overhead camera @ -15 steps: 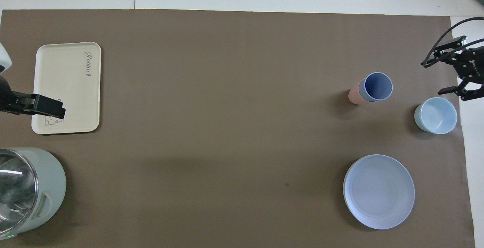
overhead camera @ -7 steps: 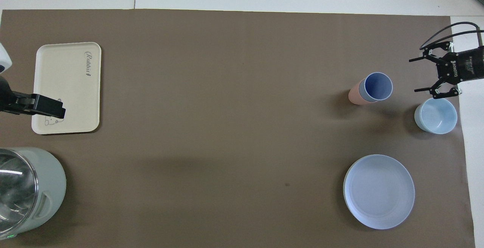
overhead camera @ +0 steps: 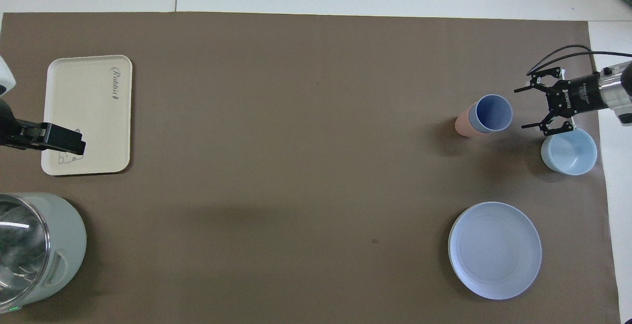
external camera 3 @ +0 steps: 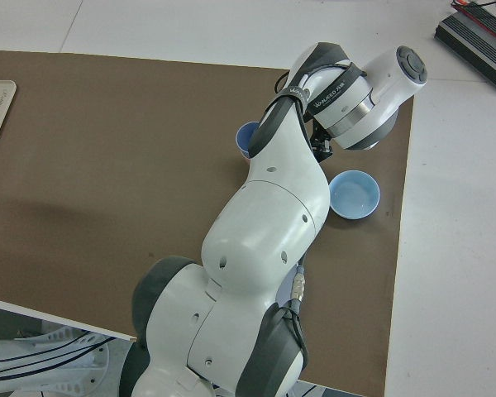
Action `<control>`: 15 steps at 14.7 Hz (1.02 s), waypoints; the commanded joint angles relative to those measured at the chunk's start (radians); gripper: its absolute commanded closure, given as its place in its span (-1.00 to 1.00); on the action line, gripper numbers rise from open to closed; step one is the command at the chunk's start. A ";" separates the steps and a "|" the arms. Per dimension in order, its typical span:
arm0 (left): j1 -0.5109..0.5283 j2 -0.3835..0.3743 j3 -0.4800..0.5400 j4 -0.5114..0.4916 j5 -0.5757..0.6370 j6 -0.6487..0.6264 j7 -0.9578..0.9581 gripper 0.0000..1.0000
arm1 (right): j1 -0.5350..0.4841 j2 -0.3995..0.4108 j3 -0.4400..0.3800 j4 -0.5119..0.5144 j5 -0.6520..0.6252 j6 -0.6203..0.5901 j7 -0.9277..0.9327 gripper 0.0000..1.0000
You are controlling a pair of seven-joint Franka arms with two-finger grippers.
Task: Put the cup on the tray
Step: 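Lower the open right gripper around the blue cup's rim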
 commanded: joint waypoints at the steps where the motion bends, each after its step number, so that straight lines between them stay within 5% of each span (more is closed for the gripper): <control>1: 0.009 -0.012 -0.003 -0.016 0.007 0.005 0.012 -1.00 | 0.006 0.013 0.008 -0.020 0.049 -0.011 -0.003 -0.84; 15: 0.009 -0.012 -0.003 -0.016 0.007 0.005 0.012 -1.00 | 0.006 0.038 0.010 -0.149 0.210 -0.019 -0.128 -0.84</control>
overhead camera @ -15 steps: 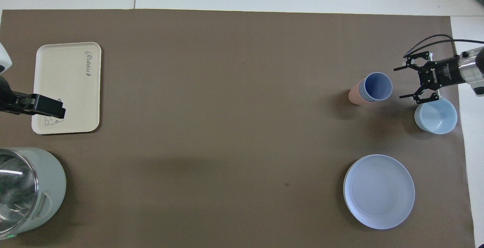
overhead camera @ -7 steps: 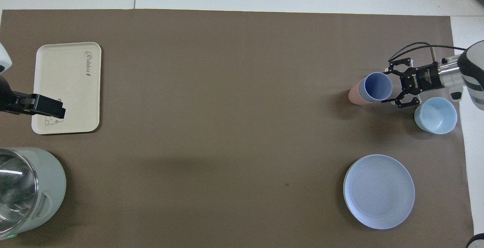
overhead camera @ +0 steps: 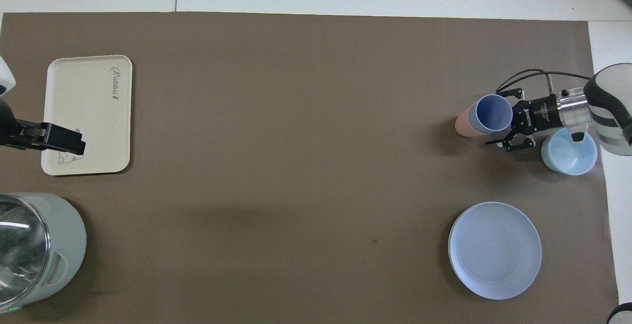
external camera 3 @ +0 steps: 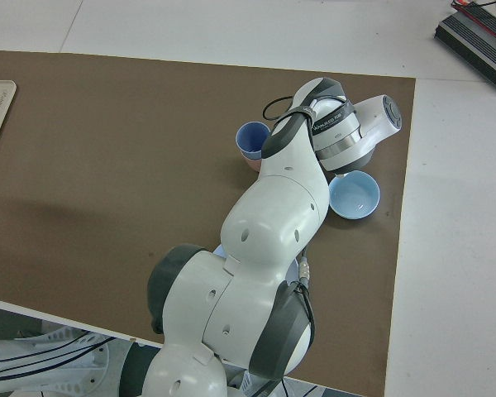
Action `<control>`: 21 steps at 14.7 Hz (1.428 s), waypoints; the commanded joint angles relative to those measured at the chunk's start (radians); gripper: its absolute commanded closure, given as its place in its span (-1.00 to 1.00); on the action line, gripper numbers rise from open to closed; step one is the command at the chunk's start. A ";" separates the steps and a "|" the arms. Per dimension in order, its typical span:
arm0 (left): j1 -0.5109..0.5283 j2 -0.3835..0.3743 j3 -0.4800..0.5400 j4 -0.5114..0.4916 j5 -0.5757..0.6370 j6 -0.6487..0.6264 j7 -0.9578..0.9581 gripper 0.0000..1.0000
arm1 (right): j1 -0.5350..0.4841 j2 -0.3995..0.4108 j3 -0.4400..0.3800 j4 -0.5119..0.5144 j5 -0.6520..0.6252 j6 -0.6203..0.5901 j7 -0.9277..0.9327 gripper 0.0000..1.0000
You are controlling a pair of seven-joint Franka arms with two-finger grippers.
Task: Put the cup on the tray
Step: 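Close the right gripper on the blue cup and lift it out, then carry the blue cup with the right gripper while the left gripper reaches it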
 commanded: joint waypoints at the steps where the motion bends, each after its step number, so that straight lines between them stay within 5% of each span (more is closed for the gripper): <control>1: 0.009 -0.012 -0.003 -0.016 0.007 0.005 0.012 -1.00 | -0.004 -0.017 0.005 -0.027 0.053 -0.018 -0.031 -0.84; 15: 0.009 -0.012 -0.003 -0.016 0.007 0.005 0.012 -1.00 | 0.037 -0.036 0.003 -0.087 0.219 -0.010 -0.051 -0.58; 18: 0.009 -0.012 -0.003 -0.016 0.007 0.005 0.012 -1.00 | 0.034 -0.042 0.005 -0.094 0.223 -0.027 -0.065 0.07; 20: 0.009 -0.012 -0.003 -0.016 0.007 0.005 0.012 -1.00 | 0.034 -0.051 0.008 -0.091 0.239 -0.062 -0.094 1.00; 21: 0.009 -0.012 -0.003 -0.016 0.007 0.005 0.012 -1.00 | 0.052 -0.078 0.007 -0.094 0.242 -0.046 -0.085 1.00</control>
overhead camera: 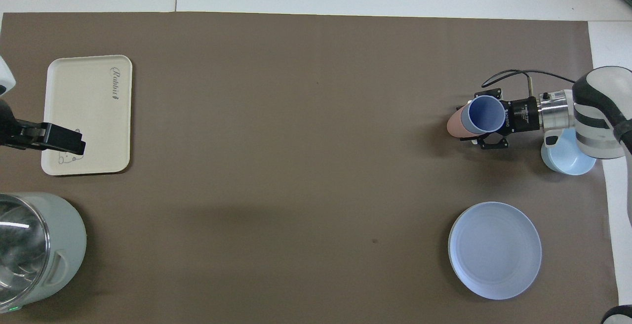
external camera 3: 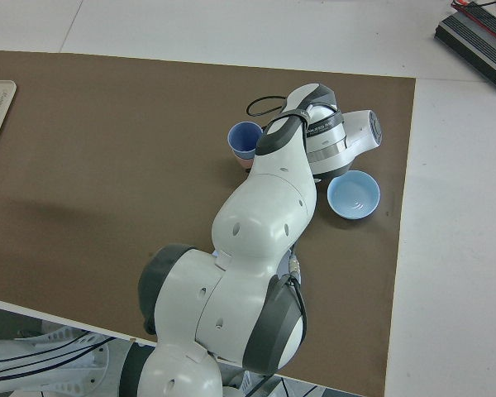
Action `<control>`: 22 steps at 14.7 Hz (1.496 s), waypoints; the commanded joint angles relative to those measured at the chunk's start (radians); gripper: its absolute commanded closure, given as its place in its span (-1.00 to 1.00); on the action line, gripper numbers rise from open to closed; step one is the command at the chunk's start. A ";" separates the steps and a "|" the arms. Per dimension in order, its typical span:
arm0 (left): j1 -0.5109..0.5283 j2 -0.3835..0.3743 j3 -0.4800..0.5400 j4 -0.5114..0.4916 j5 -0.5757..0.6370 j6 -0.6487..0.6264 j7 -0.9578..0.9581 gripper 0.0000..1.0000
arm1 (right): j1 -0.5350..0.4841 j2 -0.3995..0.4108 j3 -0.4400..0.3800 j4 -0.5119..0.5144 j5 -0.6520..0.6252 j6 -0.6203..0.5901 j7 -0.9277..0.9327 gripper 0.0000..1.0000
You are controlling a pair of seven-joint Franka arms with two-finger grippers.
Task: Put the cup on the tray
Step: 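Carry the blue cup with the right gripper while the left gripper reaches it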
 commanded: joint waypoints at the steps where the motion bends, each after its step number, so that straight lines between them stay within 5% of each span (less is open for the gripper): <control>1: 0.009 -0.012 -0.003 -0.016 0.007 0.005 0.012 -1.00 | 0.036 -0.079 0.000 -0.041 0.038 0.006 -0.014 1.00; 5: 0.009 -0.012 -0.003 -0.016 0.007 0.005 0.012 -1.00 | 0.096 -0.154 -0.002 -0.098 0.038 0.018 0.028 1.00; 10: -0.011 -0.022 -0.012 -0.037 -0.002 0.020 -0.050 -1.00 | 0.267 -0.312 -0.002 -0.202 0.027 0.209 0.240 1.00; 15: -0.175 -0.108 -0.026 -0.267 -0.116 0.336 -0.489 -1.00 | 0.434 -0.386 -0.005 -0.190 -0.071 0.297 0.477 1.00; 22: -0.419 -0.055 -0.026 -0.283 -0.220 0.743 -1.078 -0.86 | 0.623 -0.421 -0.005 -0.161 -0.228 0.396 0.705 1.00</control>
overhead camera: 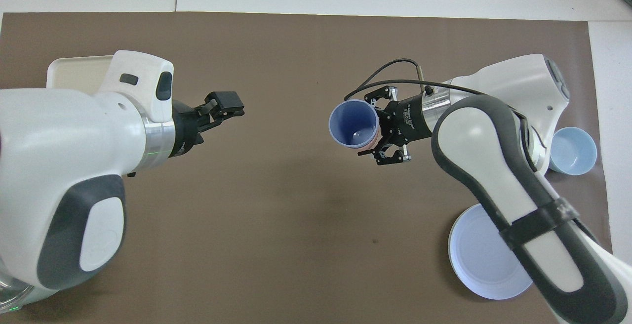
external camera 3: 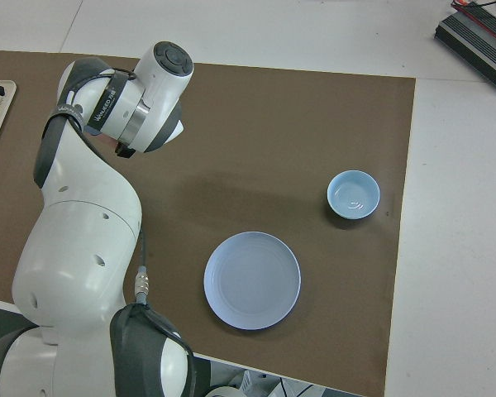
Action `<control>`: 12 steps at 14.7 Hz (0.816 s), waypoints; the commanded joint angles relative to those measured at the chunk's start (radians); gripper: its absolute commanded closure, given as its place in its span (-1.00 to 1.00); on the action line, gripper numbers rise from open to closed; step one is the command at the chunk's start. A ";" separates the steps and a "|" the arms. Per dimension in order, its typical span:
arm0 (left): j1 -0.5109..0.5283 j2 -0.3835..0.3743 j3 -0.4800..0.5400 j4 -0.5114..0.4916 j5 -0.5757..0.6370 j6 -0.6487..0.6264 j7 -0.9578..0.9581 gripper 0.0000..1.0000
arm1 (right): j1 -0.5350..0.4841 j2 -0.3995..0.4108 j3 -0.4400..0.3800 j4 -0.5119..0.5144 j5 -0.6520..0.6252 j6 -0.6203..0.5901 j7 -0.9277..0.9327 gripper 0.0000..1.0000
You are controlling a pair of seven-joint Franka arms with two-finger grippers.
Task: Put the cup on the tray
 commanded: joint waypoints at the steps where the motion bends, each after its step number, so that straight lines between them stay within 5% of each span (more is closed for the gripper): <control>1: -0.090 -0.002 0.018 -0.020 -0.022 0.077 -0.110 -0.81 | 0.057 -0.012 -0.004 -0.004 -0.040 0.085 0.081 1.00; 6: -0.153 0.056 0.017 0.005 -0.016 0.075 -0.116 -0.56 | 0.085 -0.012 -0.004 0.005 -0.040 0.088 0.109 1.00; 10: -0.174 0.102 0.015 0.026 -0.010 0.101 -0.121 -0.53 | 0.085 -0.012 -0.004 0.008 -0.042 0.088 0.109 1.00; 11: -0.182 0.117 0.017 0.032 -0.007 0.115 -0.127 -0.40 | 0.085 -0.012 -0.004 0.008 -0.042 0.089 0.109 1.00; 12: -0.182 0.131 0.017 0.043 -0.007 0.117 -0.127 0.01 | 0.085 -0.012 -0.004 0.008 -0.042 0.089 0.109 1.00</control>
